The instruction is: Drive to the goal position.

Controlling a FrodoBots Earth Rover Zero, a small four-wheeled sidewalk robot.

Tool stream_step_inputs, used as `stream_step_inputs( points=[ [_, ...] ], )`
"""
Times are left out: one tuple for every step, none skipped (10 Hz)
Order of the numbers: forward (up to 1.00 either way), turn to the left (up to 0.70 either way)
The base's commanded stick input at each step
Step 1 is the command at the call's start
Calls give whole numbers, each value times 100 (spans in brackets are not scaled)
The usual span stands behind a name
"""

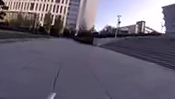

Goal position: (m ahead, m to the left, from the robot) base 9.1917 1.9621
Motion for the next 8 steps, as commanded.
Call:
stream_step_inputs(
  points=[
    [100,0],
    [100,0],
    [100,0],
    [100,0],
    [100,0],
    [100,0],
    [100,0],
    [100,0]
  ],
)
